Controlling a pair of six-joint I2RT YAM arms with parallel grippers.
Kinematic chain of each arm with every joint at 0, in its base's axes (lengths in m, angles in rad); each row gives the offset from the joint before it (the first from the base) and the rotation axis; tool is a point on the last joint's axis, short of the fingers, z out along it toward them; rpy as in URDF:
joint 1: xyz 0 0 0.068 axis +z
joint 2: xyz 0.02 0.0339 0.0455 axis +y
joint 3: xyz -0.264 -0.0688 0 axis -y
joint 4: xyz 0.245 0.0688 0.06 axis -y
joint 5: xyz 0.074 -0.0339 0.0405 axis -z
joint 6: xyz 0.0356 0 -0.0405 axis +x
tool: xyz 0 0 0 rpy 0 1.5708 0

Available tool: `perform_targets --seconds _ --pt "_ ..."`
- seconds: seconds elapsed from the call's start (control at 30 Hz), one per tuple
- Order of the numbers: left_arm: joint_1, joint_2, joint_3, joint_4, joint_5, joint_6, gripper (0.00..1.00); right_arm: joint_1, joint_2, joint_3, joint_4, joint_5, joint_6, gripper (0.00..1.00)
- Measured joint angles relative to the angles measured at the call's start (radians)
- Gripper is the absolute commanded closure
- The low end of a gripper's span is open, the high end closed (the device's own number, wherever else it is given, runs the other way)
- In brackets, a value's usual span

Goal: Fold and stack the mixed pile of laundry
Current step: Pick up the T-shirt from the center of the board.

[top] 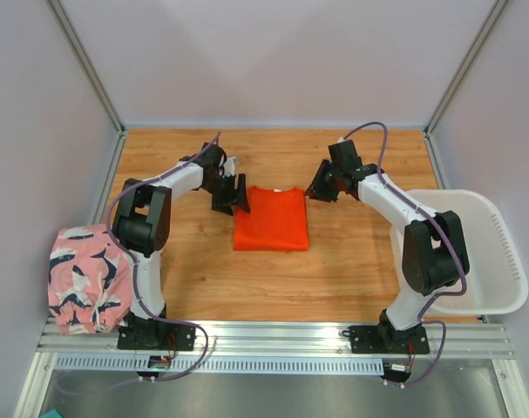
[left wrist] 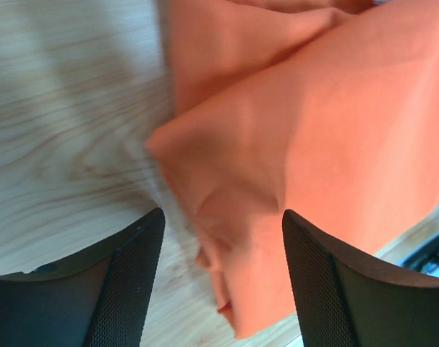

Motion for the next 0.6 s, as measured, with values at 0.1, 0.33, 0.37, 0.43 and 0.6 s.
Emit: perform_targets --seconds 0.1,0.33,0.37,0.43,0.6 --pt "-0.019 0.011 -0.002 0.021 0.045 -0.019 0.29 0.000 -0.013 0.000 0.000 0.002 -0.003 0.74" --pt "-0.040 0.055 -0.005 0.051 0.097 -0.050 0.78 0.000 -0.032 0.000 -0.011 0.017 -0.010 0.74" --pt "-0.035 0.062 -0.001 0.045 0.099 -0.047 0.92 0.000 -0.037 0.000 -0.015 0.018 -0.011 0.74" --pt "-0.026 0.069 0.008 0.029 0.107 -0.037 1.00 0.000 -0.046 0.000 -0.023 0.022 -0.014 0.74" --pt "-0.021 0.059 0.017 -0.006 0.089 0.040 1.00 -0.001 -0.076 0.000 -0.037 0.028 -0.018 0.74"
